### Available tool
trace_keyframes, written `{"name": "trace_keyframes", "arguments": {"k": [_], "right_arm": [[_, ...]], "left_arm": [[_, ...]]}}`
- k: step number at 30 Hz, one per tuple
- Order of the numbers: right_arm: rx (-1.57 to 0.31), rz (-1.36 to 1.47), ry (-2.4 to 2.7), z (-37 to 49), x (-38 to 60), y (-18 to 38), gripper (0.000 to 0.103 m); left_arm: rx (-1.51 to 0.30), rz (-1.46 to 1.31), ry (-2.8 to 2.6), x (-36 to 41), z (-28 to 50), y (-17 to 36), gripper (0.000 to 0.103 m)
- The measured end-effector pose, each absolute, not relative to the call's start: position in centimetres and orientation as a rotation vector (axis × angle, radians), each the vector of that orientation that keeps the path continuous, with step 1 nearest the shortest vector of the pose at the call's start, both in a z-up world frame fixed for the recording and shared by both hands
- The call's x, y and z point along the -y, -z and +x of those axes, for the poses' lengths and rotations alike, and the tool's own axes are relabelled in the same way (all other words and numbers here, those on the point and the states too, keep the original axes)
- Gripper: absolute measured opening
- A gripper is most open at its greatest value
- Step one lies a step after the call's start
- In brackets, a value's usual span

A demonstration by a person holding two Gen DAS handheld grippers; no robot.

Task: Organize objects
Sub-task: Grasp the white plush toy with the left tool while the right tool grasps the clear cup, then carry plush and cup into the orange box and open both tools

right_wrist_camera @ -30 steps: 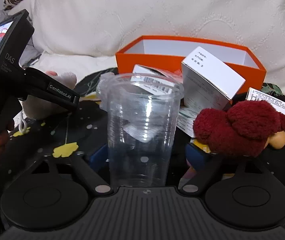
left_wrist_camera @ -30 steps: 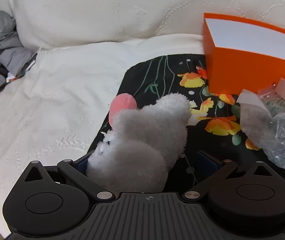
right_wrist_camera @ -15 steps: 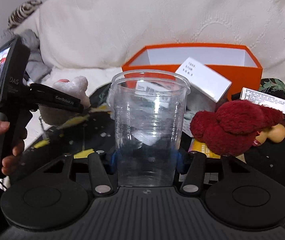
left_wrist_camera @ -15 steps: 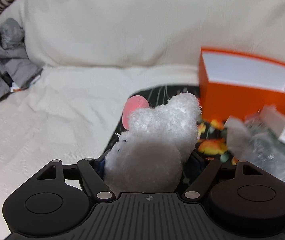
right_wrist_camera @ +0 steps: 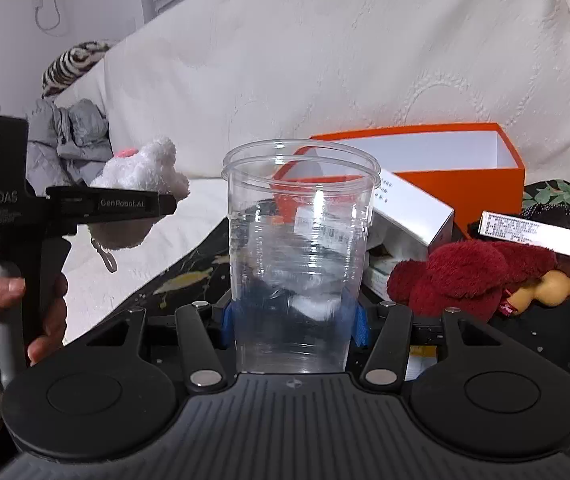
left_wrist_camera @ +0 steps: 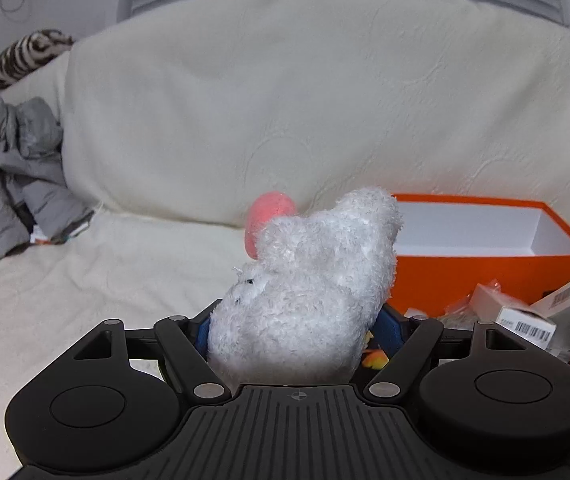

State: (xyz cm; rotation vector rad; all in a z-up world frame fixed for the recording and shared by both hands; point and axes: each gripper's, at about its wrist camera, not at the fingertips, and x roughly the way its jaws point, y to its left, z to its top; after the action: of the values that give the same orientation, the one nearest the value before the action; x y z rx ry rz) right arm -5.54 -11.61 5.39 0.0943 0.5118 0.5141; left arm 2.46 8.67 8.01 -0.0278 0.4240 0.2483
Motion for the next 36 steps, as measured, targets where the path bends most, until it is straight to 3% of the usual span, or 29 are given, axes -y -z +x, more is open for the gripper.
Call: {"name": "trace_keyframes", "arguments": {"k": [14,36], "right_arm": [[-0.413,0.165,-0.439,-3.6,14.2,-7.3,0.06],[-0.456,0.297,-0.416,0.9,17.1,-8.7,0.06]], "left_arm": [[-0.323,0.025,-0.165,-5.4,1.8,-9.0,0.103],[-0.378,0.074,-0.022,-1.6,7.3,-11.7,0.103]]}}
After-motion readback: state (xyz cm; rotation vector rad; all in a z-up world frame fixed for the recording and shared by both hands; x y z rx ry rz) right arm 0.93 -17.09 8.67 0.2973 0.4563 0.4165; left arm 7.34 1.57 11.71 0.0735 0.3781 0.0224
